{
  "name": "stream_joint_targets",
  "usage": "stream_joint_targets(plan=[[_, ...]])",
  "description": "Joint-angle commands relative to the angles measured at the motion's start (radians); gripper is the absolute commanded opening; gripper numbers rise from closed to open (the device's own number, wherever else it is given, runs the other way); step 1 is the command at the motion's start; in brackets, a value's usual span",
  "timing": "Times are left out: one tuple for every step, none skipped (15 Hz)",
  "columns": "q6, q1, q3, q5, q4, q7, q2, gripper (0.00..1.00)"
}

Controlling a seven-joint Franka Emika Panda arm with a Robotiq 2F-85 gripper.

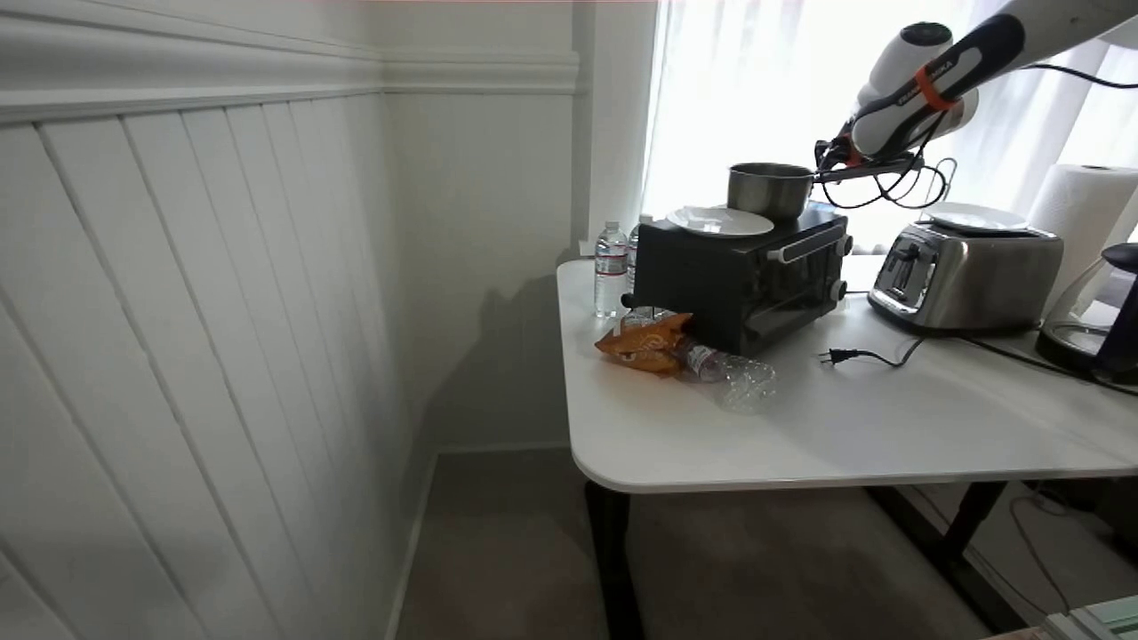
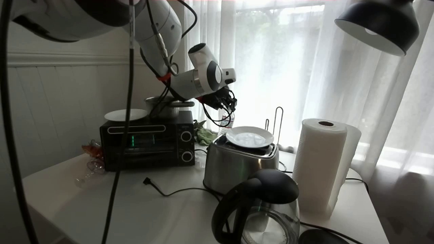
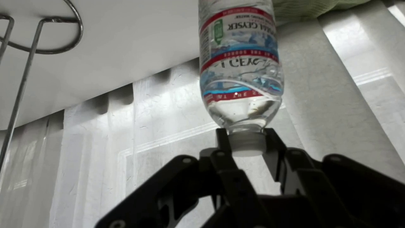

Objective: Remove the water bottle from the pot.

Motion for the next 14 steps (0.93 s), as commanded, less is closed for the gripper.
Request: stream_joint_targets(plan=[[0.063, -0.02, 0.027, 0.093, 0.021, -0.107, 0.031, 0.08], [0.054, -0.03, 0.043, 0.127, 0.022, -0.13, 0.031, 0.08], [0.05, -0.036, 0.054, 0.158, 0.025, -0.151, 0.032, 0.08], [0.045, -0.041, 0.065, 0.187, 0.029, -0.171, 0.031, 0.08], [0.033, -0.047, 0.078, 0.213, 0.03, -0.193, 0.028, 0.08], [0.035, -0.053, 0.091, 0.237, 0.033, -0.219, 0.028, 0.08], [0.04, -0.06, 0.104, 0.254, 0.037, -0.251, 0.029, 0.08], [0.039, -0.068, 0.12, 0.272, 0.037, -0.286, 0.027, 0.08], [0.043, -0.078, 0.138, 0.285, 0.039, -0.318, 0.027, 0.08], [0.049, -0.089, 0.156, 0.298, 0.046, -0.349, 0.028, 0.08], [0.056, -0.099, 0.172, 0.305, 0.054, -0.38, 0.03, 0.08], [0.061, -0.108, 0.187, 0.313, 0.065, -0.406, 0.033, 0.08], [0.066, -0.115, 0.198, 0.316, 0.08, -0.433, 0.037, 0.08], [0.07, -0.122, 0.21, 0.317, 0.094, -0.458, 0.041, 0.08]])
